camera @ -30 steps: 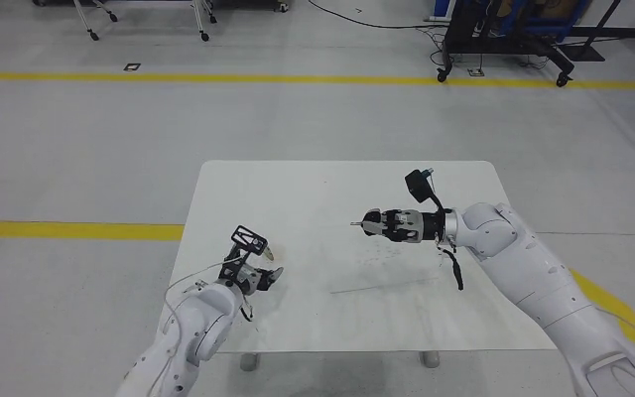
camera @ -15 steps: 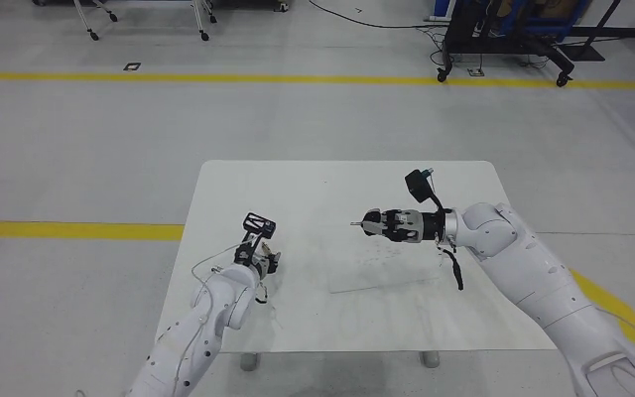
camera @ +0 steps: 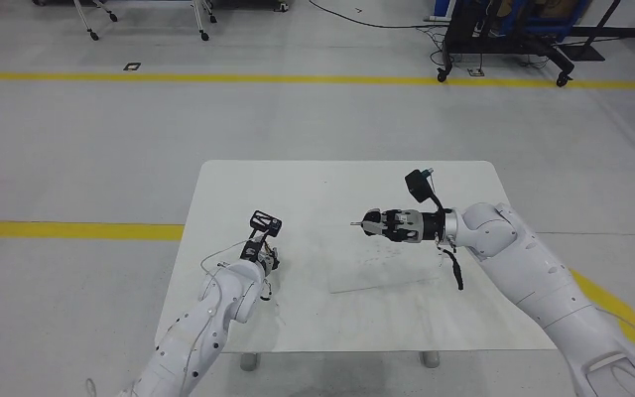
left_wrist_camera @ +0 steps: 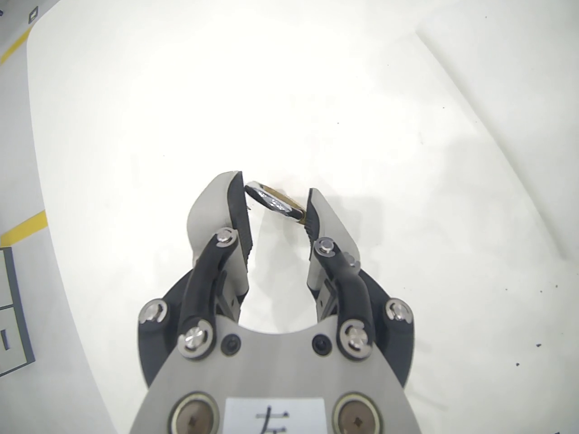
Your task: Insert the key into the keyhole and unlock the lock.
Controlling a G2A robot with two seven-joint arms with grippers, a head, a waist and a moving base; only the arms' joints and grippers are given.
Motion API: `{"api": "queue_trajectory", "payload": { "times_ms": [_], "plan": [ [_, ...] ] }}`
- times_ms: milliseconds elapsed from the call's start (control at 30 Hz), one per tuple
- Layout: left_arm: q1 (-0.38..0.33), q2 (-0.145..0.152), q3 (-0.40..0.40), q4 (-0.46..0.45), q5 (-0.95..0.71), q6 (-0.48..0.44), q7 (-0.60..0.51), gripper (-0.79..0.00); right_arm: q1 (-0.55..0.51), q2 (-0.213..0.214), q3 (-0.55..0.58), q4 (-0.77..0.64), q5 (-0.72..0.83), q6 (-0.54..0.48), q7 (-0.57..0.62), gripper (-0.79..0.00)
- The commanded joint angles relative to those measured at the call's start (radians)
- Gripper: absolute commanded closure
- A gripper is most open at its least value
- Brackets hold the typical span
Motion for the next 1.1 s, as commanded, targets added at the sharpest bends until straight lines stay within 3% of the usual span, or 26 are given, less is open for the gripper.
{"api": "queue_trajectory", "payload": {
  "times_ms": [0,500,700,800,933,1067],
  "plan": [
    [0.000,-0.002,0.000,0.002,0.005,0.001,0.000,0.000,0.000,0.000,0.000,0.000,0.000,0.000,0.000,0.000],
    [0.011,-0.013,-0.008,-0.005,0.029,-0.010,0.016,0.000,0.000,0.000,0.000,0.000,0.000,0.000,0.000,0.000],
    [0.021,-0.015,-0.022,-0.015,0.028,-0.015,0.021,-0.348,0.000,0.000,0.000,0.000,0.000,0.000,0.000,0.000],
    [0.026,-0.017,-0.028,-0.017,0.025,-0.016,0.029,-0.336,0.000,0.000,0.000,0.000,0.000,0.000,0.000,0.000],
    [0.026,-0.019,-0.033,-0.013,0.026,-0.021,0.030,-0.262,0.000,0.000,0.000,0.000,0.000,0.000,0.000,0.000],
    [0.021,-0.022,-0.034,-0.005,0.028,-0.027,0.027,-0.142,0.000,0.000,0.000,0.000,0.000,0.000,0.000,0.000]
  ]
}}
